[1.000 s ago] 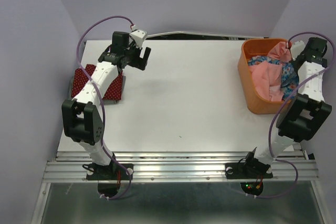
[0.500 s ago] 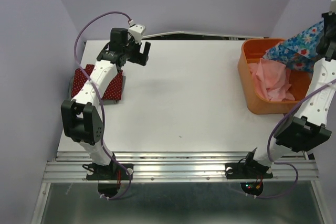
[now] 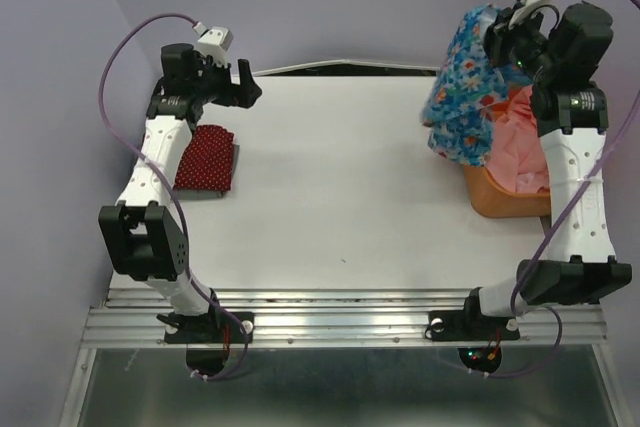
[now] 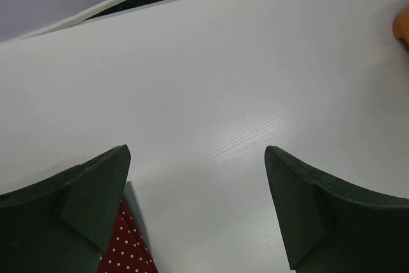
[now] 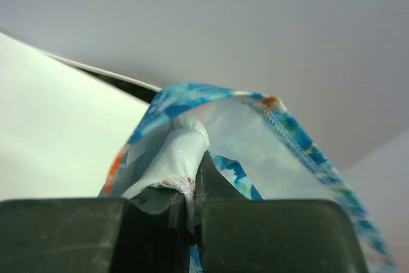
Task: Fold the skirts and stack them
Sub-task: Move the skirt to the center of the board
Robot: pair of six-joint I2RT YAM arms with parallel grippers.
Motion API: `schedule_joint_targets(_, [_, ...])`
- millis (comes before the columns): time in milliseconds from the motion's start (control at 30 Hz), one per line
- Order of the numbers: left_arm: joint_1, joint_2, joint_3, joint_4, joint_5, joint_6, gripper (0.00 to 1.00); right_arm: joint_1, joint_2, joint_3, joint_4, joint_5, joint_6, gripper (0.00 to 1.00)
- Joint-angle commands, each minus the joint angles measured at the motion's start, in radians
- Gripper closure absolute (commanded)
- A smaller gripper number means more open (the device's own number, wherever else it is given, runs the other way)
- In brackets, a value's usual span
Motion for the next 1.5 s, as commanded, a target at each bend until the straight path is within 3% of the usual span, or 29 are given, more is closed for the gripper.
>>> schedule_joint_targets(0, [0.006, -0.152, -0.044, 0.061, 0.086, 0.034, 0.01, 0.035, -0.033, -0.134, 0.196, -0.127, 0.214, 0.99])
schedule_joint_targets(233, [0.008, -0.238, -0.162, 0.021, 0.066, 0.152, 0.02, 0.095, 0.005, -0.404, 0.322, -0.273, 0.481, 0.99])
schedule_joint_targets(400, [0.003, -0.26, -0.231, -0.042, 0.075, 0.275, 0.02, 0.095, 0.066, -0.592, 0.328, -0.238, 0.472, 0.99])
schedule_joint_targets(533, [-0.028, -0.243, -0.294, -0.085, 0.078, 0.341, 0.07, 0.095, 0.125, -0.595, 0.325, -0.251, 0.512, 0.99])
schedule_joint_targets(633, [-0.05, -0.254, -0.359, -0.039, 0.095, 0.324, 0.09, 0.095, 0.142, -0.56, 0.374, -0.287, 0.536, 0.99])
schedule_joint_targets(733, [-0.1, -0.252, -0.392, 0.004, 0.104, 0.32, 0.11, 0.095, 0.197, -0.491, 0.318, -0.328, 0.53, 0.99])
schedule_joint_targets(933, [-0.14, -0.229, -0.41, 0.092, 0.167, 0.197, 0.11, 0.199, 0.231, -0.516, 0.316, -0.331, 0.578, 0.99])
schedule_joint_targets(1033, [-0.204, -0.263, -0.451, 0.138, 0.122, 0.152, 0.11, 0.286, 0.232, -0.575, 0.357, -0.282, 0.619, 0.99])
schedule_joint_targets(1167, [-0.311, -0.329, -0.532, 0.172, -0.087, 0.178, 0.07, 0.349, 0.278, -0.632, 0.445, -0.253, 0.726, 0.99])
schedule_joint_targets(1233, [-0.33, -0.35, -0.546, 0.164, -0.121, 0.186, 0.07, 0.363, 0.333, -0.629, 0.474, -0.261, 0.809, 0.94])
schedule_joint_targets(1267, [-0.33, -0.356, -0.557, 0.152, -0.135, 0.186, 0.05, 0.377, 0.374, -0.626, 0.506, -0.274, 0.838, 0.74])
schedule_joint_targets(1300, [-0.33, -0.36, -0.56, 0.141, -0.139, 0.185, 0.04, 0.386, 0.396, -0.622, 0.523, -0.282, 0.898, 0.68])
schedule_joint_targets(1467, [-0.33, -0.399, -0.589, 0.077, -0.118, 0.157, 0.02, 0.498, 0.488, -0.615, 0.555, -0.29, 0.952, 0.57])
